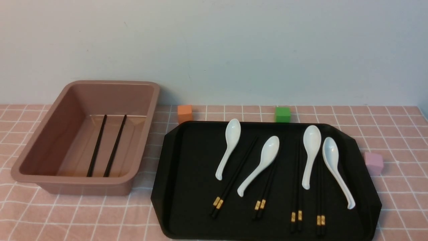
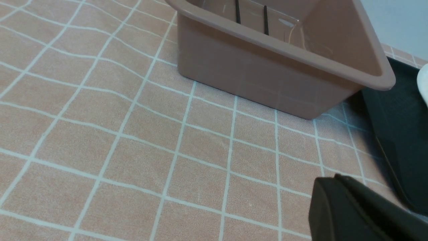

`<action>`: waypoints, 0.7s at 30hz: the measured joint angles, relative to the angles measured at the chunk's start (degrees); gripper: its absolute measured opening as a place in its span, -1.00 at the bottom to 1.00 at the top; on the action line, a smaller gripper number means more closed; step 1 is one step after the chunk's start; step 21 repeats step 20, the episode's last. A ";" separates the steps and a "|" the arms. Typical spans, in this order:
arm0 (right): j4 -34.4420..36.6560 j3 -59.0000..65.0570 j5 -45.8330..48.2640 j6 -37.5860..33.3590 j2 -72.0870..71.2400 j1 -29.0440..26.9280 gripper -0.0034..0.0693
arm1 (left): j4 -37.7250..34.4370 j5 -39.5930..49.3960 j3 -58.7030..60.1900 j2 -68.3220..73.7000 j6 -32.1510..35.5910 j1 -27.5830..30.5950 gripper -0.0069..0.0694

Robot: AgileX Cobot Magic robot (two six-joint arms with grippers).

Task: On pink tablecloth take chopsticks from black tray and put them in box.

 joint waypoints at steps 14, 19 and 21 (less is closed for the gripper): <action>0.00 0.00 0.00 0.00 0.00 0.00 -0.25 | 0.05 0.00 0.00 0.00 0.00 0.00 -0.84; 0.00 0.00 0.00 0.00 0.00 0.00 -0.25 | 0.05 0.00 0.00 0.00 0.00 0.00 -0.83; 0.00 0.00 0.00 0.00 0.00 0.00 -0.25 | 0.05 0.00 0.00 0.00 0.05 0.00 -0.83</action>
